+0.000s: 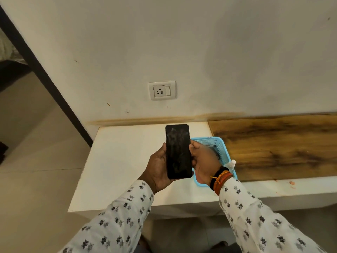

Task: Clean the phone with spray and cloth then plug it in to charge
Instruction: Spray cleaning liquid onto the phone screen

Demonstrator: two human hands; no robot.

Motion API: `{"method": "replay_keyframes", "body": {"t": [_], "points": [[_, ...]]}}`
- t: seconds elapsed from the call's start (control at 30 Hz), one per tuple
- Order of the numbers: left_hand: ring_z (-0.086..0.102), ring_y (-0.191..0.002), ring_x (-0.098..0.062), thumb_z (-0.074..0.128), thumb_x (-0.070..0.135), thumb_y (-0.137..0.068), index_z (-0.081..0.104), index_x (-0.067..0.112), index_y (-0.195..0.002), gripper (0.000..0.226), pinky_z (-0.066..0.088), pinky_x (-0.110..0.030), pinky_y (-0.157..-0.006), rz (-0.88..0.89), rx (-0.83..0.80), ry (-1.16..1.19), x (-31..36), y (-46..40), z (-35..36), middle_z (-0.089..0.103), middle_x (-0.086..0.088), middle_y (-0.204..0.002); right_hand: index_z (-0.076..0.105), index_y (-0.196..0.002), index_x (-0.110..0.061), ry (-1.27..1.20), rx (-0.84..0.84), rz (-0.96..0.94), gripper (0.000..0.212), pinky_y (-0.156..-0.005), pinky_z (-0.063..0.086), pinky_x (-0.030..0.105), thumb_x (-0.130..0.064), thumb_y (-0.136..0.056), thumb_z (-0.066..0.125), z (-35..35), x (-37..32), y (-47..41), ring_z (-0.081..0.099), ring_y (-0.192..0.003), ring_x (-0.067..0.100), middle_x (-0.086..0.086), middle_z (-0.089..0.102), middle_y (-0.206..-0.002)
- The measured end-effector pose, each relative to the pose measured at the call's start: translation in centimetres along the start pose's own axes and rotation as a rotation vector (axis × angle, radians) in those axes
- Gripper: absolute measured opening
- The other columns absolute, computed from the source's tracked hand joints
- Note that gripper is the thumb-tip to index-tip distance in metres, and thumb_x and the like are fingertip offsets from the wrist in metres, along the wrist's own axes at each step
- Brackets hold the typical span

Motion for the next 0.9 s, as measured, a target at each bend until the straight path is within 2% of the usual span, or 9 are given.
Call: {"method": "replay_keyframes", "body": {"t": [0.07, 0.23, 0.27, 0.37, 0.47, 0.57, 0.7, 0.83, 0.9], "points": [[0.050, -0.132, -0.043, 0.026, 0.064, -0.099, 0.058, 0.016, -0.138, 0.069, 0.034, -0.065, -0.110, 0.005, -0.009, 0.002, -0.1, 0.0, 0.0, 0.057, -0.020, -0.140, 0.077, -0.093, -0.035, 0.013, 0.007, -0.009, 0.043, -0.062, 0.057, 0.024, -0.012, -0.101, 0.041, -0.1, 0.0, 0.2, 0.071, -0.074, 0.010, -0.006, 0.076, -0.092], [0.061, -0.121, -0.040, 0.025, 0.065, -0.098, 0.062, 0.014, -0.134, 0.072, 0.046, -0.058, -0.103, 0.003, -0.027, 0.025, 0.1, 0.1, -0.1, 0.061, -0.019, -0.136, 0.062, -0.125, -0.023, 0.293, 0.182, -0.105, 0.032, -0.084, 0.058, 0.038, -0.011, -0.096, 0.054, -2.1, -1.5, 1.1, 0.067, -0.099, 0.022, 0.003, 0.067, -0.115], [0.063, -0.118, -0.038, 0.024, 0.065, -0.099, 0.064, 0.014, -0.133, 0.073, 0.048, -0.056, -0.100, 0.001, -0.035, 0.030, 0.1, 0.2, -0.1, 0.062, -0.019, -0.135, 0.062, -0.124, -0.023, 0.401, 0.248, -0.174, 0.033, -0.085, 0.058, 0.035, -0.010, -0.095, 0.057, -2.8, -2.0, 1.2, 0.066, -0.101, 0.020, -0.001, 0.066, -0.116], [0.064, -0.114, -0.037, 0.023, 0.063, -0.100, 0.064, 0.014, -0.132, 0.072, 0.050, -0.055, -0.098, 0.002, -0.046, 0.034, 0.0, 0.2, -0.1, 0.063, -0.019, -0.132, 0.067, -0.115, -0.023, 0.687, 0.453, -0.418, 0.029, -0.072, 0.049, 0.005, -0.007, -0.090, 0.063, -4.8, -3.8, 1.9, 0.063, -0.091, 0.003, -0.005, 0.066, -0.108], [0.064, -0.114, -0.037, 0.024, 0.062, -0.100, 0.062, 0.014, -0.134, 0.071, 0.050, -0.055, -0.098, 0.000, -0.050, 0.026, -0.3, 0.0, -0.2, 0.063, -0.019, -0.132, 0.070, -0.109, -0.023, 0.914, 0.580, -0.527, 0.027, -0.065, 0.039, 0.000, -0.009, -0.085, 0.068, -7.2, -4.9, 2.4, 0.058, -0.079, 0.000, -0.004, 0.068, -0.100], [0.063, -0.115, -0.038, 0.024, 0.062, -0.100, 0.060, 0.013, -0.136, 0.070, 0.050, -0.054, -0.099, -0.001, -0.056, 0.022, -0.6, -0.2, -0.2, 0.061, -0.021, -0.134, 0.070, -0.111, -0.024, 1.006, 0.586, -0.442, 0.034, -0.077, 0.039, 0.014, -0.015, -0.079, 0.073, -9.7, -4.8, 2.8, 0.059, -0.093, 0.011, -0.005, 0.066, -0.105], [0.064, -0.114, -0.038, 0.027, 0.063, -0.099, 0.059, 0.012, -0.137, 0.071, 0.052, -0.053, -0.097, -0.009, -0.060, 0.040, -1.1, -0.6, -0.1, 0.061, -0.022, -0.134, 0.059, -0.126, -0.023, 0.886, 0.565, -0.245, 0.057, -0.085, 0.045, 0.030, -0.016, -0.074, 0.080, -12.3, -2.8, 3.5, 0.056, -0.111, 0.017, -0.001, 0.060, -0.124], [0.062, -0.117, -0.038, 0.027, 0.063, -0.099, 0.061, 0.012, -0.135, 0.071, 0.047, -0.055, -0.104, -0.044, -0.060, 0.037, -1.7, -1.2, 0.2, 0.061, -0.021, -0.134, 0.047, -0.138, -0.017, 0.853, 0.541, -0.112, 0.082, -0.093, 0.050, 0.039, -0.024, -0.066, 0.088, -13.6, -0.4, 3.9, 0.055, -0.117, 0.023, 0.004, 0.055, -0.134], [0.062, -0.116, -0.038, 0.028, 0.063, -0.099, 0.060, 0.012, -0.136, 0.071, 0.045, -0.055, -0.105, -0.056, -0.056, 0.036, -2.2, -1.5, 0.5, 0.059, -0.023, -0.135, 0.050, -0.134, -0.016, 0.846, 0.509, -0.074, 0.082, -0.095, 0.050, 0.043, -0.024, -0.062, 0.090, -13.7, 0.7, 4.1, 0.057, -0.115, 0.024, 0.004, 0.058, -0.130]]}}
Point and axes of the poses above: each hand's wrist, its own y-axis away from the middle knuckle, its own z-axis out of the palm, x = y × z, the point moved 1 cm from there along -y, towards the middle knuckle
